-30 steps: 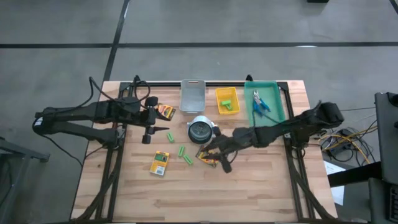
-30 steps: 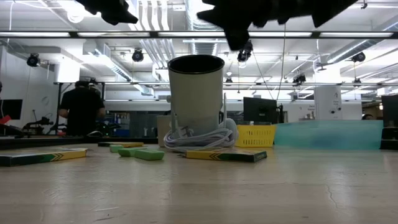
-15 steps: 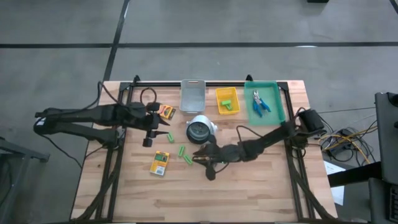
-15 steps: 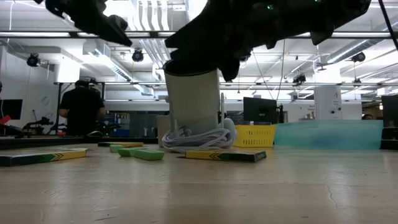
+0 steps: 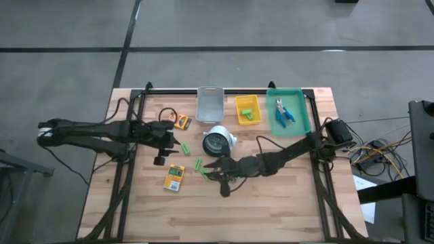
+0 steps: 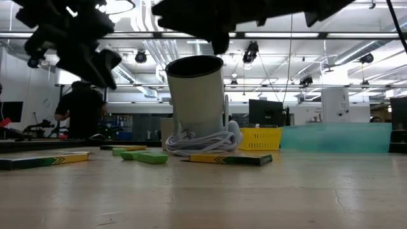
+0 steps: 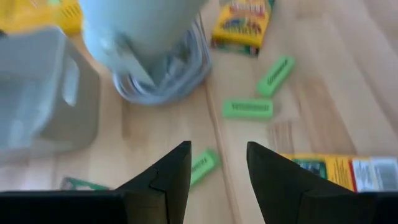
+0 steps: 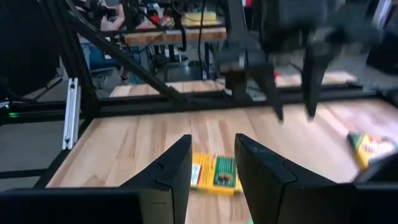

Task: Pick & Place School Supplies
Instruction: Put the green eraser into the yellow bin

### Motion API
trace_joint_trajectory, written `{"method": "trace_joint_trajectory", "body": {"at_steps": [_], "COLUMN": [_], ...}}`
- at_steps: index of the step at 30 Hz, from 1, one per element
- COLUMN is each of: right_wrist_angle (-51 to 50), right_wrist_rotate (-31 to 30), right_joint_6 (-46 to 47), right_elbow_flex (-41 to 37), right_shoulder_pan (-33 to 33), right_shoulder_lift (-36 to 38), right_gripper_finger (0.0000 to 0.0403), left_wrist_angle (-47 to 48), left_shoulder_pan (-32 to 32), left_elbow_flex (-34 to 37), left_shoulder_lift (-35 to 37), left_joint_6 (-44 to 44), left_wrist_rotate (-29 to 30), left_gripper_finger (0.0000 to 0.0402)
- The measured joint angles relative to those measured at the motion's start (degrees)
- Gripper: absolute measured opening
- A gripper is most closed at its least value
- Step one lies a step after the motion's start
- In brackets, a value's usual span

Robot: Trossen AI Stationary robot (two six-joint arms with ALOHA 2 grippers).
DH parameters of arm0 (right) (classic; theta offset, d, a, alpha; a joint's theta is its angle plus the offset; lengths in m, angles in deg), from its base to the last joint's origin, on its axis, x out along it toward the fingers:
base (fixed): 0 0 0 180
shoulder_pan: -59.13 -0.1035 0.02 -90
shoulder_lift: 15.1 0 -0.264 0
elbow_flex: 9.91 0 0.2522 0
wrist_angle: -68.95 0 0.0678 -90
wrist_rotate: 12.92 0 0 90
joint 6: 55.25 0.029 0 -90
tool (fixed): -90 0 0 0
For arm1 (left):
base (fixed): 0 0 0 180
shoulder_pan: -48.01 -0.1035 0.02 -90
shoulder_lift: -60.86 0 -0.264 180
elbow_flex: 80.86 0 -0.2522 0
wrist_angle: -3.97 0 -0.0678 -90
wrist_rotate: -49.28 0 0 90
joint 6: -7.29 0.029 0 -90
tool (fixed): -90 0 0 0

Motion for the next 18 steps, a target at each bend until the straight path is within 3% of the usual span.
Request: {"method": "trace_joint_trajectory", "body": {"at_steps": [9,18], "right_wrist_angle": [-3.8,-13.0], "right_wrist_rotate": [0.0,0.0], "right_joint_6": [-4.2,-4.0], "right_elbow_flex": [3.9,6.0], "right_shoulder_pan": [0.0,0.0], "right_shoulder_lift": [0.1,0.1], "right_gripper_finger": [0.0107,0.0105], "left_wrist_angle": [-15.0,-30.4], "left_shoulder_pan": [0.0,0.0], "left_elbow_flex": [6.7,5.7], "left_shoulder_lift": [0.0,0.0], "left_joint_6": [-4.4,-3.6], "left_wrist_rotate": [0.3,0.3], "left_gripper_finger": [0.0161,0.0161]}}
